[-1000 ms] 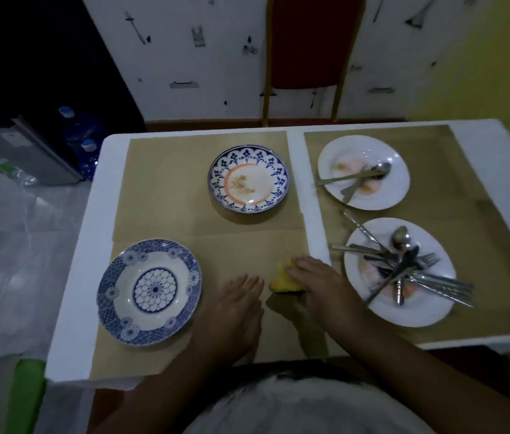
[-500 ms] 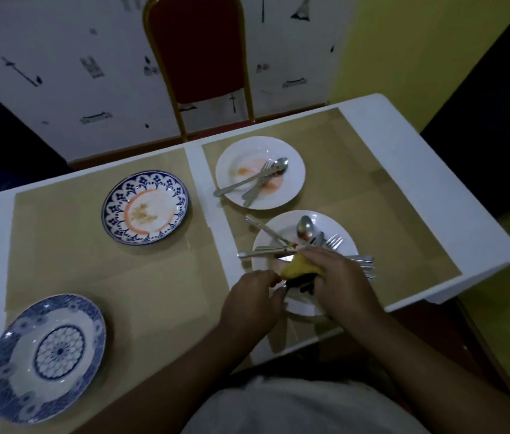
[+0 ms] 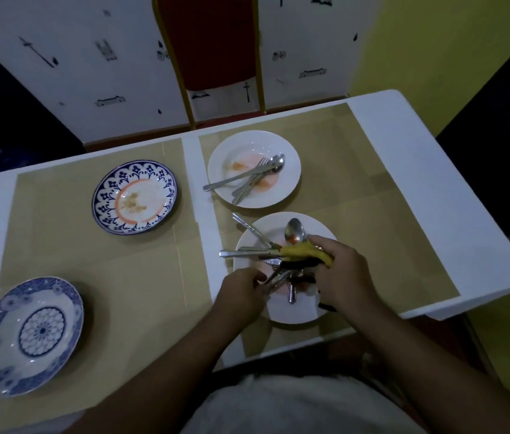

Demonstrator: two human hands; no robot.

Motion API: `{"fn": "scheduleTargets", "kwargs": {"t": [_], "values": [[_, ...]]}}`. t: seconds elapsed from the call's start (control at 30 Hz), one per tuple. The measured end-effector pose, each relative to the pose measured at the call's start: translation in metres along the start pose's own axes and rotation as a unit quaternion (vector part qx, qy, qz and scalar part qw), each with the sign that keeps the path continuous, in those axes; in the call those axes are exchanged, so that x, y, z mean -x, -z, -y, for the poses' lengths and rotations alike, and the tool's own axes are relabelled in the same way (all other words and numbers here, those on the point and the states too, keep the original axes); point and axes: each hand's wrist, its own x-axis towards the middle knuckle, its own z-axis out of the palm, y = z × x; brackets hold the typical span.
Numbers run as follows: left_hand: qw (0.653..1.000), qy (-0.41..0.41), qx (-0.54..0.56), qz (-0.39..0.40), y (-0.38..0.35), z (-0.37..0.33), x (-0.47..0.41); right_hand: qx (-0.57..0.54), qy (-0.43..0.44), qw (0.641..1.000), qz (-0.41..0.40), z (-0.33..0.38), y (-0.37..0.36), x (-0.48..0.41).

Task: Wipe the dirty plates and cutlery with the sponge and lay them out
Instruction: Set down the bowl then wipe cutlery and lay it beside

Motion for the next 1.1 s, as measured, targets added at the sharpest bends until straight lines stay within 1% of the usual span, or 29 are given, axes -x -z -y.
{"fn": "scheduleTargets", "kwargs": {"t": [0.07,0.1,0.13,0.2,0.27,0.3,0.33,0.37,0.43,0.5,0.57,0.6,0.67,0.7,0.73,0.8,0.83,0.93,1.03,1.1], "values": [[0.996,0.038,0.08,0.017,0.006,-0.001,0.007,0.012,0.051,0.999,-0.015,0.012,-0.006,-0.002],[0.987,0.066,0.147,0.026,0.009,-0.002,0.011,0.024,0.098,0.995,-0.016,0.018,-0.009,0.0],[0.969,0.097,0.226,0.033,0.013,-0.004,0.015,0.035,0.151,0.988,-0.007,0.023,-0.014,0.002],[0.909,0.144,0.388,0.051,0.02,-0.008,0.021,0.067,0.239,0.967,0.05,0.023,-0.028,0.01],[0.842,0.175,0.506,0.068,0.026,-0.009,0.023,0.125,0.315,0.935,0.103,0.013,-0.044,0.018],[0.819,0.183,0.538,0.08,0.03,-0.007,0.024,0.156,0.342,0.919,0.124,0.005,-0.051,0.021],[0.805,0.187,0.556,0.09,0.034,-0.005,0.027,0.181,0.357,0.905,0.145,-0.001,-0.054,0.023],[0.798,0.187,0.565,0.098,0.037,-0.002,0.03,0.196,0.367,0.896,0.158,-0.004,-0.056,0.022],[0.794,0.193,0.567,0.106,0.044,0.005,0.038,0.2,0.362,0.898,0.15,-0.004,-0.054,0.013],[0.8,0.201,0.553,0.113,0.048,0.014,0.044,0.194,0.321,0.918,0.127,0.002,-0.053,0.004],[0.806,0.196,0.546,0.115,0.053,0.022,0.048,0.195,0.293,0.93,0.109,0.015,-0.058,0.005],[0.806,0.191,0.549,0.114,0.056,0.026,0.05,0.2,0.3,0.926,0.109,0.023,-0.062,0.011],[0.808,0.174,0.553,0.109,0.062,0.036,0.05,0.222,0.345,0.903,0.132,0.033,-0.07,0.024],[0.815,0.163,0.546,0.105,0.065,0.041,0.051,0.228,0.361,0.893,0.141,0.035,-0.074,0.027],[0.827,0.154,0.531,0.103,0.068,0.048,0.053,0.229,0.366,0.891,0.137,0.036,-0.077,0.027],[0.85,0.144,0.496,0.104,0.07,0.061,0.056,0.218,0.332,0.912,0.101,0.035,-0.08,0.015],[0.855,0.143,0.487,0.108,0.071,0.067,0.058,0.217,0.309,0.922,0.088,0.037,-0.081,0.008],[0.849,0.15,0.489,0.134,0.074,0.079,0.064,0.221,0.272,0.934,0.069,0.049,-0.082,-0.003],[0.837,0.159,0.497,0.163,0.081,0.081,0.065,0.16,0.194,0.967,0.029,0.06,-0.081,-0.002],[0.85,0.166,0.476,0.151,0.084,0.08,0.062,0.139,0.184,0.973,0.016,0.066,-0.083,0.003]]}}
